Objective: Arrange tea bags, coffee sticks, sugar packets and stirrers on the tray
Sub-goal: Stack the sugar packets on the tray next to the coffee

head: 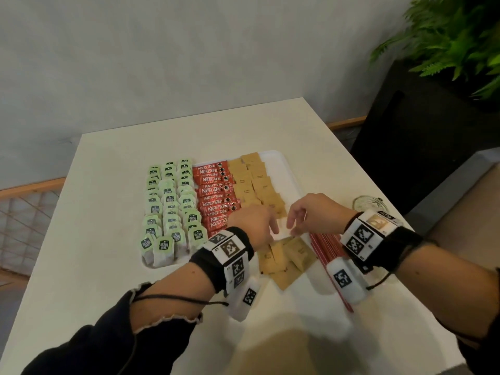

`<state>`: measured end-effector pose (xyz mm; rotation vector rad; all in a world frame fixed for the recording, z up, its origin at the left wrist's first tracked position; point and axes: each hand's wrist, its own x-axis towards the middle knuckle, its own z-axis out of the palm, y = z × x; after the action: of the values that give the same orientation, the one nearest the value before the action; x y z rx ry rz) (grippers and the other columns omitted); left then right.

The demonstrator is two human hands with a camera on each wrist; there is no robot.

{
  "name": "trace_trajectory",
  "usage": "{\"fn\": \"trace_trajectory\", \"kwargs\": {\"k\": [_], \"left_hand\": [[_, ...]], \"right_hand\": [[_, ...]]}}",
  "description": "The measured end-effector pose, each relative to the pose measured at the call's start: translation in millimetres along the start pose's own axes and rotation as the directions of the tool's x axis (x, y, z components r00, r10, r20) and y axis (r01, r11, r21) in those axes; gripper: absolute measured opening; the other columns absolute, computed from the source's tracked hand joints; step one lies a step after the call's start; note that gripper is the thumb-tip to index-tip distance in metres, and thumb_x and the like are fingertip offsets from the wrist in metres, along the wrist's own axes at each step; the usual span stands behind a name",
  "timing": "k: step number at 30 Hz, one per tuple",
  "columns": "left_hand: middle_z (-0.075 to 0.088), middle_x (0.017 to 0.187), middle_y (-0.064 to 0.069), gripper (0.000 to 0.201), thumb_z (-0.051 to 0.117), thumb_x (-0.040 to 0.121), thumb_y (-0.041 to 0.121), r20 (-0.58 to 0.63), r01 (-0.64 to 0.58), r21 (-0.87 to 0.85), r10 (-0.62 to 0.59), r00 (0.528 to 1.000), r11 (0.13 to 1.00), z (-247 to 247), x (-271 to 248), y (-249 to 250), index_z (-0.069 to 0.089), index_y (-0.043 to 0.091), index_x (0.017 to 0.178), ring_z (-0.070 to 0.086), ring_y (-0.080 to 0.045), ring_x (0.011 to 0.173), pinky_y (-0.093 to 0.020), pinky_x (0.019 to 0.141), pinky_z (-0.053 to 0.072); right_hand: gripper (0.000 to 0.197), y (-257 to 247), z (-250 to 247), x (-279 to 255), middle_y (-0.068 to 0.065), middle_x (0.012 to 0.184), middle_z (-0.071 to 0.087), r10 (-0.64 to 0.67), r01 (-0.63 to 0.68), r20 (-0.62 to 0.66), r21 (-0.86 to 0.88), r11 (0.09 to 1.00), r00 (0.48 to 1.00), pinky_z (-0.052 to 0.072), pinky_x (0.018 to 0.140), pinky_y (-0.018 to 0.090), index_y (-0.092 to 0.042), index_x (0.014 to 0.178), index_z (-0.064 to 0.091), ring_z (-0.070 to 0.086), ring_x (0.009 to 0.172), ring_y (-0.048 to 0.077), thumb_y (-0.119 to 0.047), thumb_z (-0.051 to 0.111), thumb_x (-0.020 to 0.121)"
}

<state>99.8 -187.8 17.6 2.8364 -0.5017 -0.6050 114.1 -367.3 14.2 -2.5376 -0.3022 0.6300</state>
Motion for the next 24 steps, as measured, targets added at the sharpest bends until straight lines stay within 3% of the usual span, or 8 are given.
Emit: {"fn": "trace_trajectory", "kwargs": {"k": [2,5,9,13,17,21,24], "left_hand": [[0.064,0.115,0.008,0.020,0.066,0.088,0.034,0.018,-0.006,0.019,0.005,1.000,1.000,6,-9,6,0.071,0.035,0.107,0.061,-0.016,0.104,-0.029,0.074,0.046],[0.063,0.119,0.008,0.026,0.066,0.088,0.034,0.004,-0.014,0.065,0.014,1.000,0.998,9,-19,13,0.069,0.039,0.113,0.060,-0.018,0.106,-0.030,0.074,0.046],[0.062,0.118,0.007,0.036,0.070,0.083,0.027,0.053,-0.038,0.078,0.034,0.998,0.996,17,-31,17,0.065,0.038,0.117,0.060,-0.017,0.106,-0.028,0.071,0.043],[0.064,0.109,0.007,0.036,0.073,0.080,0.026,0.088,-0.030,0.059,0.025,0.996,0.998,25,-39,20,0.068,0.039,0.113,0.061,-0.018,0.103,-0.029,0.074,0.049],[0.063,0.109,0.006,0.030,0.076,0.079,0.027,0.073,-0.044,0.040,0.041,0.996,0.998,30,-46,16,0.071,0.035,0.107,0.060,-0.017,0.099,-0.030,0.077,0.051],[0.059,0.120,0.000,0.057,0.079,0.076,0.033,0.057,0.004,0.010,-0.005,0.998,1.000,37,-51,7,0.055,0.023,0.126,0.057,-0.020,0.107,-0.033,0.085,0.050],[0.059,0.121,-0.001,0.070,0.082,0.072,0.037,0.062,0.031,-0.005,-0.031,0.998,0.999,39,-55,4,0.048,0.017,0.130,0.058,-0.021,0.106,-0.036,0.087,0.051]], "right_hand": [[0.017,2,5,-12,-0.009,0.070,0.064,-0.004,0.005,0.019,-0.049,0.999,1.000,0.052,0.069,0.025,-0.026,0.084,0.076,0.060,0.070,0.010,-0.012,0.077,0.075],[0.028,5,19,-27,-0.011,0.071,0.060,-0.004,0.007,0.025,-0.129,0.992,1.000,0.044,0.061,0.011,-0.022,0.094,0.075,0.057,0.071,0.009,-0.002,0.069,0.075],[0.043,8,37,-41,-0.005,0.078,0.060,-0.002,0.005,0.023,-0.123,0.992,1.000,0.036,0.057,0.013,-0.021,0.100,0.067,0.055,0.073,0.010,-0.013,0.087,0.063],[0.049,8,47,-50,-0.006,0.079,0.061,0.024,-0.019,0.046,-0.101,0.995,0.999,0.041,0.056,0.016,-0.021,0.102,0.065,0.055,0.067,0.006,-0.016,0.089,0.059],[0.057,7,57,-58,-0.008,0.078,0.061,0.033,-0.029,0.035,-0.097,0.995,0.999,0.036,0.052,0.016,-0.025,0.107,0.057,0.054,0.065,0.002,-0.023,0.090,0.061],[0.055,3,62,-63,-0.011,0.078,0.057,0.058,-0.052,0.053,-0.097,0.994,0.997,0.035,0.052,0.015,-0.021,0.109,0.057,0.052,0.066,0.002,-0.025,0.088,0.064],[0.052,-1,62,-65,-0.009,0.082,0.057,0.044,-0.040,0.051,-0.085,0.996,0.998,0.035,0.053,0.016,-0.019,0.108,0.059,0.053,0.072,0.007,-0.026,0.087,0.066]]}}
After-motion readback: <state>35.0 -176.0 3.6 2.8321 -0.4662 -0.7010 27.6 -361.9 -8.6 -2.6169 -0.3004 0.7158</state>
